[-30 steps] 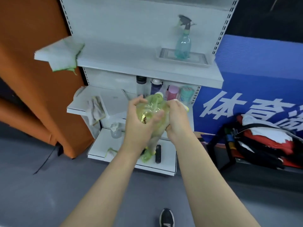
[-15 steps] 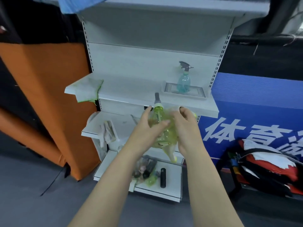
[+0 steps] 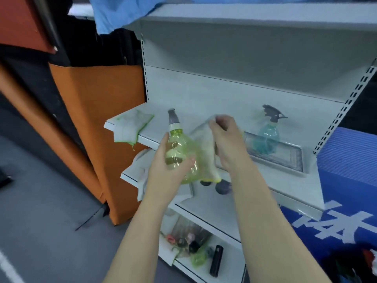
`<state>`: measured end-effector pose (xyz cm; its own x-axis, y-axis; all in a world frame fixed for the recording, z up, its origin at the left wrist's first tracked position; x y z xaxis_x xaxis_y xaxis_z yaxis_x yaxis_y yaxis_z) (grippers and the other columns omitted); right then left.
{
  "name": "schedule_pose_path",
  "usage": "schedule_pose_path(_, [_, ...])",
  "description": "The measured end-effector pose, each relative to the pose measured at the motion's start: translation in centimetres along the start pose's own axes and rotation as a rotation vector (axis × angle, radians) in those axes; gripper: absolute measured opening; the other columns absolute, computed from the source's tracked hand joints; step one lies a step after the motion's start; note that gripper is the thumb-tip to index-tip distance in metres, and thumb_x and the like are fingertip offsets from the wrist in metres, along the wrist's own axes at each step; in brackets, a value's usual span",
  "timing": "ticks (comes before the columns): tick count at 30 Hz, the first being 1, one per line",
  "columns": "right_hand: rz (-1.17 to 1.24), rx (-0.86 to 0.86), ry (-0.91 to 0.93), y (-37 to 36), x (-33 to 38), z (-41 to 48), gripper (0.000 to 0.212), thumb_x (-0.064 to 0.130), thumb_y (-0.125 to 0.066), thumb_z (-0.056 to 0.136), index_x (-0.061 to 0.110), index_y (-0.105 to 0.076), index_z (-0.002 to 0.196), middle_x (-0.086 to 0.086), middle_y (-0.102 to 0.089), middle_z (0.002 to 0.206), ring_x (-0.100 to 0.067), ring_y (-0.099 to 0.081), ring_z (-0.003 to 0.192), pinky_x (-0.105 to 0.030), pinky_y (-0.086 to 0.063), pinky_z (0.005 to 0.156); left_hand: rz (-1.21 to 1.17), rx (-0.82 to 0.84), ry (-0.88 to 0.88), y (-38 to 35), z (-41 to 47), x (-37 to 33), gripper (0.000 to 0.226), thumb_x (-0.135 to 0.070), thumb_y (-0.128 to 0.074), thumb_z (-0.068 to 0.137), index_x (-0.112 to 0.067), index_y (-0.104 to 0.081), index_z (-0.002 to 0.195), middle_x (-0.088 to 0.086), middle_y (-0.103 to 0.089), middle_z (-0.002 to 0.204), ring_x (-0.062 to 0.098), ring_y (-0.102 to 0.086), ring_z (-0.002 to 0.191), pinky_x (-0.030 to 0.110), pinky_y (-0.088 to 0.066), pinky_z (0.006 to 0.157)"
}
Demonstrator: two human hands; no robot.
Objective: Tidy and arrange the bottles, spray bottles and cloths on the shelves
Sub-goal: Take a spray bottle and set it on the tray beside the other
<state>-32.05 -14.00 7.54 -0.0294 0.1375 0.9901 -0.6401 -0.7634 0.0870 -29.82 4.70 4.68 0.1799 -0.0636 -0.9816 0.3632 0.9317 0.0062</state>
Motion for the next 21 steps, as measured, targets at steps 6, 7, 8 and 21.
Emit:
schedule_pose_path(6, [-0.283,0.362,0.055,-0.2,5.8,3.3,0.040,0.054,-0.046,0.097,0.046,-0.049,0.137,0.018,-0.053,0.141,-0.012,-0.049,0.132,-0.037,-0.034,0.114,0.061,-0.119,-0.056,-0.7,3.5,-0.9,0.101,-0.045,-0.079,0.070,-0.041,-0.021,0.153,-0.027,-0.052,0.131,-0.004,-0.058,0.115,0.039,-0.051,0.100])
schedule_pose_path(7, [-0.210,0.393,0.029,0.3,5.3,2.6,0.035,0.055,-0.050,0.095,0.045,-0.056,0.128,0.019,-0.059,0.131,-0.009,-0.054,0.125,-0.040,-0.040,0.112,0.073,-0.111,-0.066,-1.3,3.8,-0.8,0.103,-0.041,-0.081,0.072,-0.041,-0.018,0.154,-0.027,-0.052,0.130,-0.007,-0.058,0.113,0.035,-0.051,0.099])
schedule_pose_path(8, [-0.147,0.431,-0.009,0.7,4.6,1.6,0.037,0.057,-0.055,0.092,0.043,-0.058,0.126,0.019,-0.062,0.126,-0.007,-0.058,0.119,-0.041,-0.045,0.108,0.087,-0.095,-0.077,-2.2,4.1,-0.8,0.105,-0.037,-0.083,0.075,-0.040,-0.015,0.155,-0.029,-0.051,0.127,-0.009,-0.058,0.110,0.028,-0.051,0.097])
schedule_pose_path(21, [-0.268,-0.052,-0.134,11.3,-4.4,1.3,0.051,0.044,-0.073,0.084,0.041,-0.044,0.126,0.029,-0.055,0.097,0.018,-0.054,0.089,-0.002,-0.035,0.066,0.072,0.429,-0.207,-20.0,7.5,2.0,0.124,-0.004,-0.081,0.075,-0.035,0.010,0.154,-0.023,-0.042,0.142,-0.016,-0.054,0.113,0.004,-0.043,0.086])
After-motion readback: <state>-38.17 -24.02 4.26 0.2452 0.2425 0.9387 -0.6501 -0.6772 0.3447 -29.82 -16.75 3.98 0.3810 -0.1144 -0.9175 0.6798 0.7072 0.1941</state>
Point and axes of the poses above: each hand's wrist, its own z-axis towards the middle knuckle, its own y-axis out of the back of the hand, x = y × z, the point moved 7 cm from there along z, towards the middle knuckle
